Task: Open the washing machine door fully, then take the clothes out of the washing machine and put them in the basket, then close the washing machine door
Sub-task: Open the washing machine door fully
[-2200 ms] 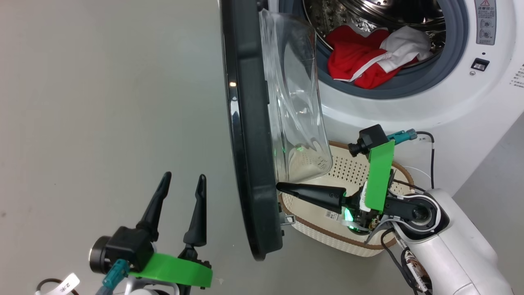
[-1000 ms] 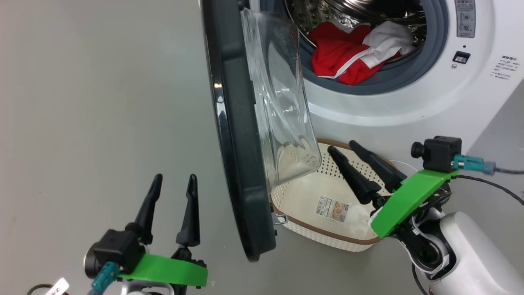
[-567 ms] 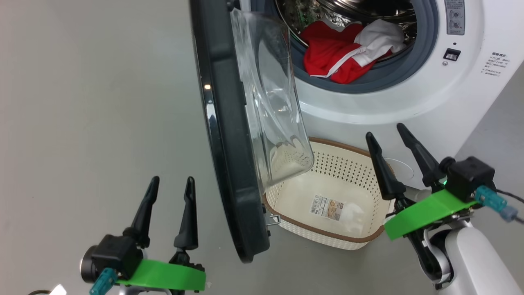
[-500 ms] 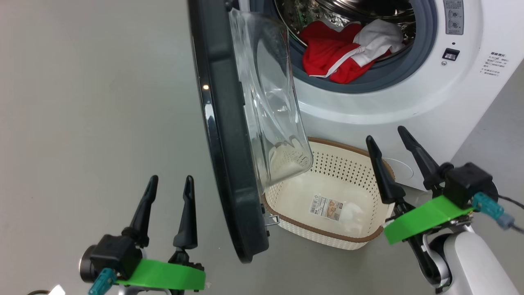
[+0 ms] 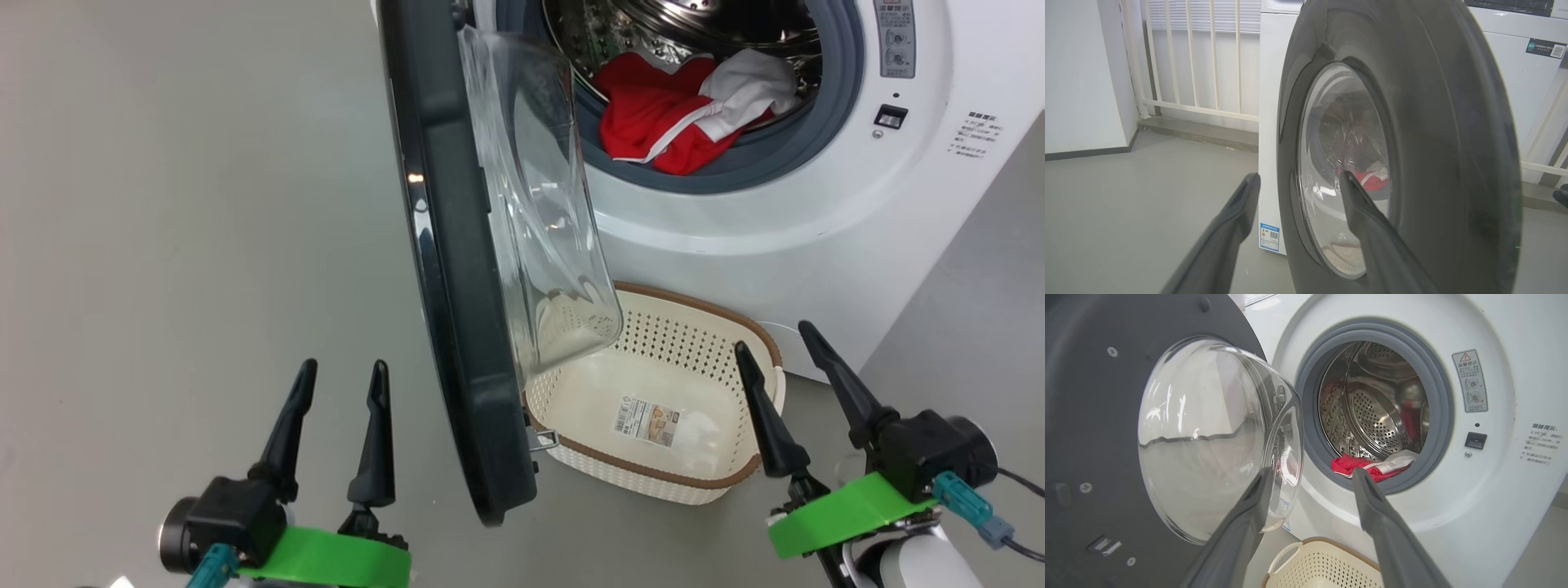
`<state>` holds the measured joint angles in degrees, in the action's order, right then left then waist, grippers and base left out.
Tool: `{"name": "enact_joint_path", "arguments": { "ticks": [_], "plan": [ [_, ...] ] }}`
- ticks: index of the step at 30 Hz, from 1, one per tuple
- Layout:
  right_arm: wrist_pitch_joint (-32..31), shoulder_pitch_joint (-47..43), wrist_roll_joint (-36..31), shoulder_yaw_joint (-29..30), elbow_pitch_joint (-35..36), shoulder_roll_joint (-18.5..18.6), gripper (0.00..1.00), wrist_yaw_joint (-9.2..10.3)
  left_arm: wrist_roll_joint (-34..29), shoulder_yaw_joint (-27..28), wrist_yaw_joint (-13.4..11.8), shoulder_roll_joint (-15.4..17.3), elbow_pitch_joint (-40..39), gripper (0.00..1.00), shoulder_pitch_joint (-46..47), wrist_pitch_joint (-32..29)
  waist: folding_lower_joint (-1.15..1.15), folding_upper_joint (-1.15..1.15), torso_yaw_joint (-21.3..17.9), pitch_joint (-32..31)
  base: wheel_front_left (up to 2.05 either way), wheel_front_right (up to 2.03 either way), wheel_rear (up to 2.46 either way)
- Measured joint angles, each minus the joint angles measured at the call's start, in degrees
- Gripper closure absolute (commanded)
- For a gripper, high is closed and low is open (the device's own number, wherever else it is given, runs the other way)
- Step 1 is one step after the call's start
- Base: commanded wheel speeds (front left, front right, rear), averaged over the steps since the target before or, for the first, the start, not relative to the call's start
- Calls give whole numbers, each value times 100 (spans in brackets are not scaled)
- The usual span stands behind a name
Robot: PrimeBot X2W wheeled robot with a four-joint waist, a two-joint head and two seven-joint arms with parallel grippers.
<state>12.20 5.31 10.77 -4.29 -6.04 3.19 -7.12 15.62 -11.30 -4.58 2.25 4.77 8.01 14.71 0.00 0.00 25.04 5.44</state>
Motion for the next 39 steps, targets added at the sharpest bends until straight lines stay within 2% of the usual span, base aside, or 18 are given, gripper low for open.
{"name": "enact_joint_path", "arguments": {
  "ticks": [25, 26, 27, 39],
  "plan": [
    [144, -169, 216, 148, 38, -14, 0, 0, 19, 16, 0, 2, -75, 0, -113, 0, 0, 0, -66, -86, 0, 0, 0],
    [145, -169, 236, 147, 33, -14, 0, 0, 18, 31, -1, 2, -103, 63, -113, 0, 0, 0, -71, -90, 0, 0, 0],
    [149, -170, 235, 147, 30, -14, 0, 0, 11, 47, -1, 4, -158, 100, -113, 0, 0, 0, -77, -91, 0, 0, 0],
    [151, -169, 298, 146, -10, -16, 0, 0, -520, -21, -19, 8, -1753, 100, 18, 1, 0, 0, -145, -59, 0, 0, 0]
  ]
}}
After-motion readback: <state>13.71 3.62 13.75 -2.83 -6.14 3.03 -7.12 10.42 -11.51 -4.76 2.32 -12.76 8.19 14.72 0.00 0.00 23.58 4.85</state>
